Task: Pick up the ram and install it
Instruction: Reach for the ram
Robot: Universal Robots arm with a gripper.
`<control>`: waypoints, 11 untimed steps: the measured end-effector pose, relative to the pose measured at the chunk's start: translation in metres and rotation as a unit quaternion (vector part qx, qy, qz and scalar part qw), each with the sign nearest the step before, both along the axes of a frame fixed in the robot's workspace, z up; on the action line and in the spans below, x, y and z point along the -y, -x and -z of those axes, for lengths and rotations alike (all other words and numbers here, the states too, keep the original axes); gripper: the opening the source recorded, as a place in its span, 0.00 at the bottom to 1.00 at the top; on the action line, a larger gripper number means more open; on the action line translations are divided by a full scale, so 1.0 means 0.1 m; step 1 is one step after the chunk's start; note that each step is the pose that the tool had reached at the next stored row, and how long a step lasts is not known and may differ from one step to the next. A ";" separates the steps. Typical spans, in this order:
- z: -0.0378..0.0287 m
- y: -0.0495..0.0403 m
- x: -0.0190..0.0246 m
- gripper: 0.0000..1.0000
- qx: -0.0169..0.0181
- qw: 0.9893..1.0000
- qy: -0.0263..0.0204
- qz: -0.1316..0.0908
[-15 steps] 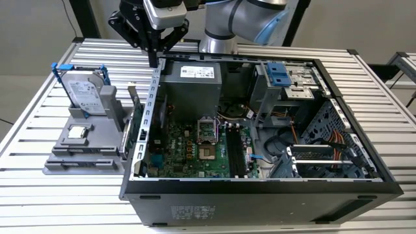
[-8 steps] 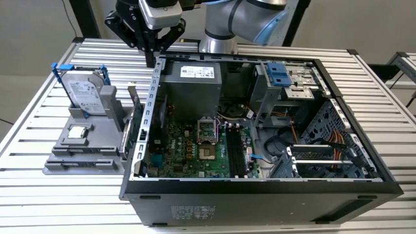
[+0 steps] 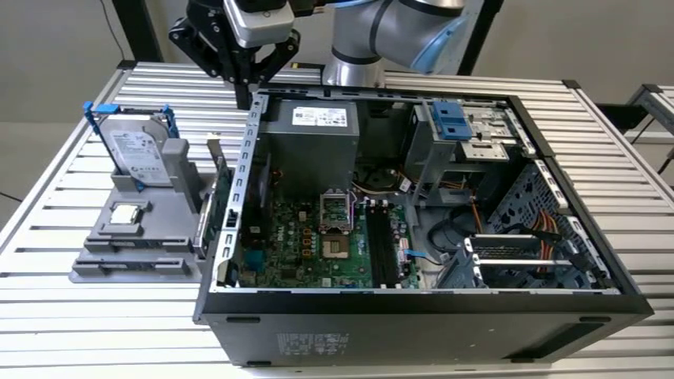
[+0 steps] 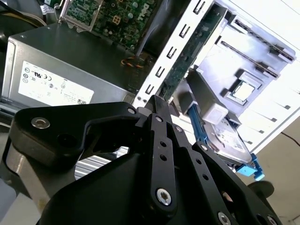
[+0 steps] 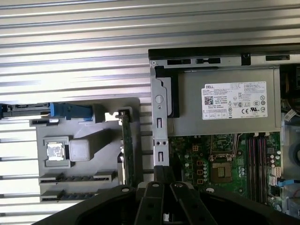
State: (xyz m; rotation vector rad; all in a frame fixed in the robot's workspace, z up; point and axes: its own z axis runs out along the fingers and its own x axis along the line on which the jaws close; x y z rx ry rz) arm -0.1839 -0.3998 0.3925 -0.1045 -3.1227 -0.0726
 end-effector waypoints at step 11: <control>0.000 0.048 0.000 0.00 0.000 0.999 0.000 -0.043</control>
